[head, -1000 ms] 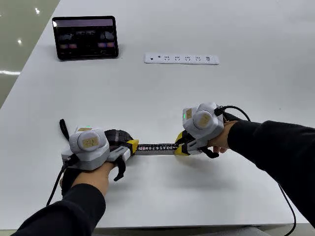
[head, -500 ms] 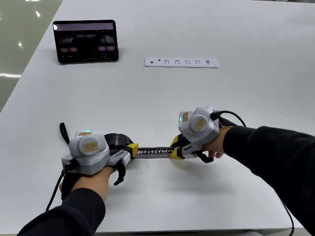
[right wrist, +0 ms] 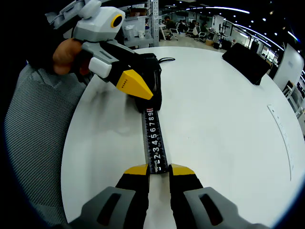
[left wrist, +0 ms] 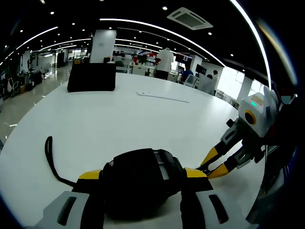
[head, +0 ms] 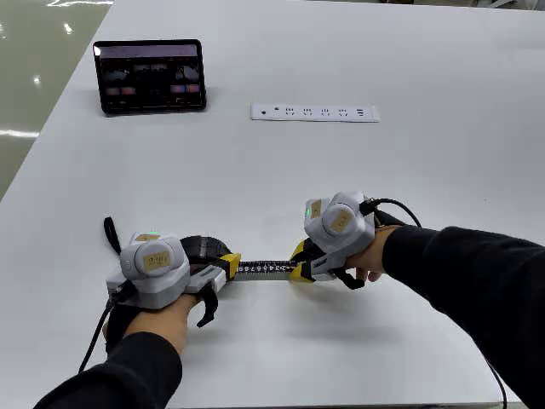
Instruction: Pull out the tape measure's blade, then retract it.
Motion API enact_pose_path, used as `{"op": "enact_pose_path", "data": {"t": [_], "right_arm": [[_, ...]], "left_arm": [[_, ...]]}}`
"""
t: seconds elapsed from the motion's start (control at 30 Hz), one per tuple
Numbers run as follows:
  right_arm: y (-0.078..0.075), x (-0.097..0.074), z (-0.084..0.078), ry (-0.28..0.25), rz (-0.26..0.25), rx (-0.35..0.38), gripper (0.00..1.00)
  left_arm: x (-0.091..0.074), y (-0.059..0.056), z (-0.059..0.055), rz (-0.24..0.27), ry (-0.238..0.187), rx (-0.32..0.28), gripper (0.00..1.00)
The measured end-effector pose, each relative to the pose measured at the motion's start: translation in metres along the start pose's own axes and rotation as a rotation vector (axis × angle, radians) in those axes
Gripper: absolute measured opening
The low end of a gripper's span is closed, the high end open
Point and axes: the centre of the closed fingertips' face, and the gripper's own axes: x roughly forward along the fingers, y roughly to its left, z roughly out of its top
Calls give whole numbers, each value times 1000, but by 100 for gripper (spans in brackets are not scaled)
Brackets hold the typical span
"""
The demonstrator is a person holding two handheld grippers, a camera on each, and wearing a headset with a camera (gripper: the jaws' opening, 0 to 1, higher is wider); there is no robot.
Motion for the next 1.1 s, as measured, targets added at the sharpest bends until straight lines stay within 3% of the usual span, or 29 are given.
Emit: {"op": "enact_pose_path", "data": {"t": [1.1], "right_arm": [[2, 12, 15, -10, 5, 9, 12]], "left_arm": [[0, 1, 0, 3, -1, -6, 60]]}}
